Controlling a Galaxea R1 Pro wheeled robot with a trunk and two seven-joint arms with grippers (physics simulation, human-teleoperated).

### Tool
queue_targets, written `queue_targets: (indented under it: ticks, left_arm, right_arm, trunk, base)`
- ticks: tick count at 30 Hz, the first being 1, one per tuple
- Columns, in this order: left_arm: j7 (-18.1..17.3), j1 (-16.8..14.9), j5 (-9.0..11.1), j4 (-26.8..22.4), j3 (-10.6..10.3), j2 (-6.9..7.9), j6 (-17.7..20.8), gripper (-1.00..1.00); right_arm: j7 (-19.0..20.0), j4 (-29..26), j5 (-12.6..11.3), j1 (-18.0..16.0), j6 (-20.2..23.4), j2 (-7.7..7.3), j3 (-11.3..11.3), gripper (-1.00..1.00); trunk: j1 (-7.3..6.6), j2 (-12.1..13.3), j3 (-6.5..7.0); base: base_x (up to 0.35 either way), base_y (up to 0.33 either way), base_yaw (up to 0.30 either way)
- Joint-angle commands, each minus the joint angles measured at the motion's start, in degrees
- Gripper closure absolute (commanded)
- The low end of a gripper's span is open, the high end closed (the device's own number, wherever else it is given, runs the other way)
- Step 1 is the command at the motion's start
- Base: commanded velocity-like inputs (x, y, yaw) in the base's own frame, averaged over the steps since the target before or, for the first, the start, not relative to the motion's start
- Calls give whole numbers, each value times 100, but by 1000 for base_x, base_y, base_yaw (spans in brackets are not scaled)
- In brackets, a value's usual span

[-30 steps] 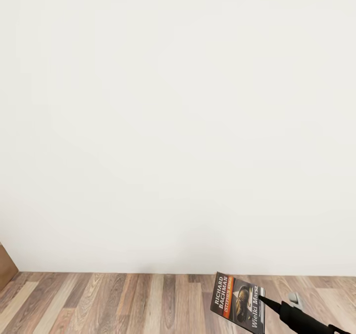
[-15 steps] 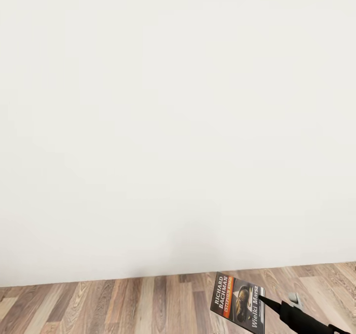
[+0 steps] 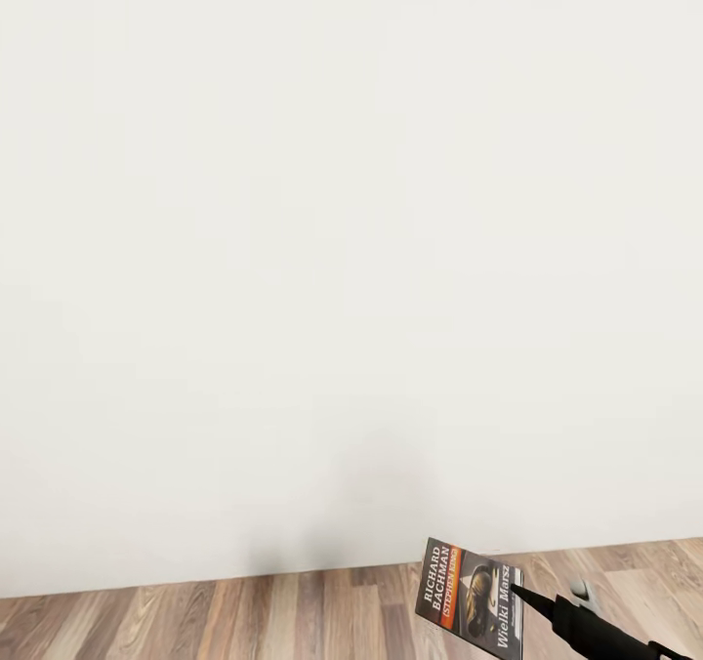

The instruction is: In the bedroom, move the book from the bed onto either nightstand, and place the two sandals side by side next to the bed.

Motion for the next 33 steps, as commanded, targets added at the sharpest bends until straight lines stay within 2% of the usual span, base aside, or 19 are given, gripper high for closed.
queue_targets:
  ticks: [1,10,25,33]
  left_arm:
    - [-25,-4,61,1,-45,1,-11,-100]
    - [-25,-4,61,-2,-45,1,-11,-100]
    - [-25,-4,61,-2,-45,1,-11,-100]
    - [-25,-4,61,-4,-45,1,-11,-100]
  right_arm:
    - [26,18,-30,-10,47,-1,-10,100]
    - [26,18,-30,-10,47,-1,-9,100]
    - [26,18,-30,-11,47,-1,-9,100]
    - [26,18,-30,-10,47,-1,-8,100]
  trunk:
    - [4,-4,-7]
    - [4,-4,-7]
    - [4,-4,-7]
    - [4,-4,-7]
  base:
    - [333,0,0]
    - [293,0,-68]
    - [24,0,-253]
    - [240,0,-261]
